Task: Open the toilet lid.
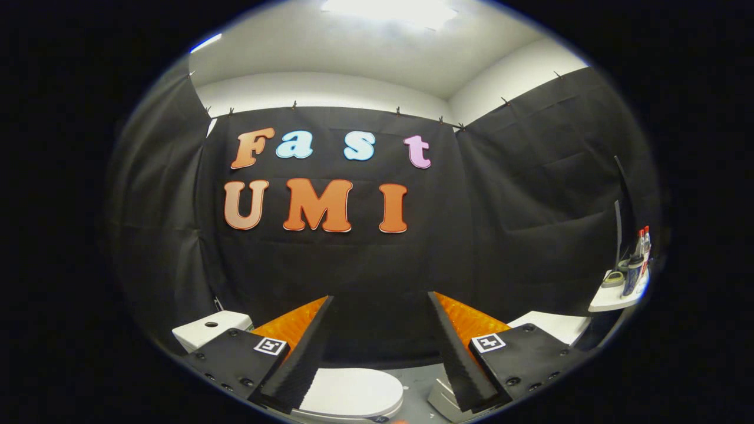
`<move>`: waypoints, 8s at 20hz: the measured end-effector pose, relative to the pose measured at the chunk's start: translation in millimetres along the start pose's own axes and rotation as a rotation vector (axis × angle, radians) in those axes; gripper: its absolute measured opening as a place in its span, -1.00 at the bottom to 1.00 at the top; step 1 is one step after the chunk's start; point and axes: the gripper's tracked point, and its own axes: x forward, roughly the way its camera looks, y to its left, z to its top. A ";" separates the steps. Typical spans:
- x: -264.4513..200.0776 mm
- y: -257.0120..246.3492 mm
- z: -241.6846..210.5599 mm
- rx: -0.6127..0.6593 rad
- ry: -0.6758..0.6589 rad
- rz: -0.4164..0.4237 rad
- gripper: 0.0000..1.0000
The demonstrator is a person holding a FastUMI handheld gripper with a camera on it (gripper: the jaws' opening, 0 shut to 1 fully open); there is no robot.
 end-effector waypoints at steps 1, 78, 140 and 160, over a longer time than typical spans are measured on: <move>1.7 -0.1 -3.7 0.007 0.008 0.002 0.96; 20.0 -22.3 -586.1 1.030 1.075 0.188 -0.85; 0.5 -46.7 -538.7 0.948 0.944 -0.095 0.32; 14.5 -20.8 -610.2 1.161 1.004 -0.063 -0.32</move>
